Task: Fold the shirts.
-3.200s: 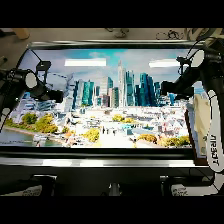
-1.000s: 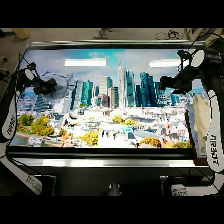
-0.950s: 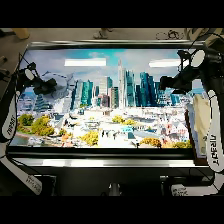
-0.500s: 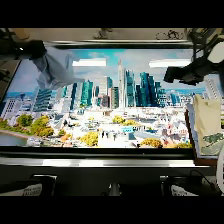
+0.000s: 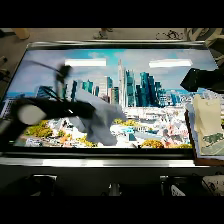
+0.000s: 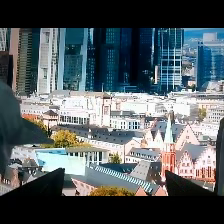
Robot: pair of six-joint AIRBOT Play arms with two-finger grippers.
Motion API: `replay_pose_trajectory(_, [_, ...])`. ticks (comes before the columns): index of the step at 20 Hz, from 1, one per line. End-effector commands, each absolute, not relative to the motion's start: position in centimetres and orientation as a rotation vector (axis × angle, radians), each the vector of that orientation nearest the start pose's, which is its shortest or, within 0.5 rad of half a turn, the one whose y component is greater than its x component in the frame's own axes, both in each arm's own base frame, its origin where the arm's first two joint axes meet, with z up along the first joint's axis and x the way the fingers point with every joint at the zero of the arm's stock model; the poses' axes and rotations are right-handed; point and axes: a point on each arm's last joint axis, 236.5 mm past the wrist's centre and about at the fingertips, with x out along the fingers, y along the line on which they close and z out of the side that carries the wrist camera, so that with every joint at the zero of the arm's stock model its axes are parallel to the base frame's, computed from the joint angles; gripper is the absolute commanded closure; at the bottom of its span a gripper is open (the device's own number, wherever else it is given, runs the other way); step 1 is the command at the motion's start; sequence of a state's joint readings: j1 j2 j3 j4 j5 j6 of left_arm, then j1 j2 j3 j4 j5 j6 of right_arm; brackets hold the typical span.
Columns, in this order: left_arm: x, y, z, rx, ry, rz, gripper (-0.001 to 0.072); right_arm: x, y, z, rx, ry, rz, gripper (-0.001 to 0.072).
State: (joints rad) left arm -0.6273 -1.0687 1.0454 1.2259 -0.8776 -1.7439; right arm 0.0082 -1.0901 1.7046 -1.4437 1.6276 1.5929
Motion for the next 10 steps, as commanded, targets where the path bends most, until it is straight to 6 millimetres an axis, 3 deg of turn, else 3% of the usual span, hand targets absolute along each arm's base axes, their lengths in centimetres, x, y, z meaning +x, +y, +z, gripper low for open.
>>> replay_pose_trajectory(1, [22.8,-33.1,-1.9,-0.29,1.335,-0.654,-0.0013,33.4,3.1,22.1,0.077,1.09,0.104,0.004])
replay_pose_trajectory(2, [22.7,-33.5,-1.8,-0.258,1.364,-0.691,-0.0013,34.2,3.1,21.2,0.082,1.111,0.103,0.004])
replay_pose_trajectory(3, [23.5,-33.1,-0.4,-0.208,1.349,-0.731,-0.0013,34.8,3.2,20.2,0.085,1.14,0.105,0.004])
replay_pose_trajectory(5, [26.6,-30.4,4.4,-0.125,1.264,-0.747,-0.0013,35.9,3.6,17.7,0.096,1.217,0.118,0.004])
replay_pose_trajectory(7, [29.9,-25.5,8.8,-0.064,1.175,-0.679,-0.0013,37.0,4.7,15.2,0.127,1.291,0.159,0.004])
replay_pose_trajectory(8, [31.3,-22.3,10.0,-0.037,1.151,-0.614,-0.0013,37.5,5.6,13.8,0.153,1.326,0.19,0.004])
replay_pose_trajectory(10, [33.4,-15.4,9.2,-0.03,1.173,-0.432,-0.0013,38.1,7.3,10.8,0.212,1.393,0.245,0.0039])
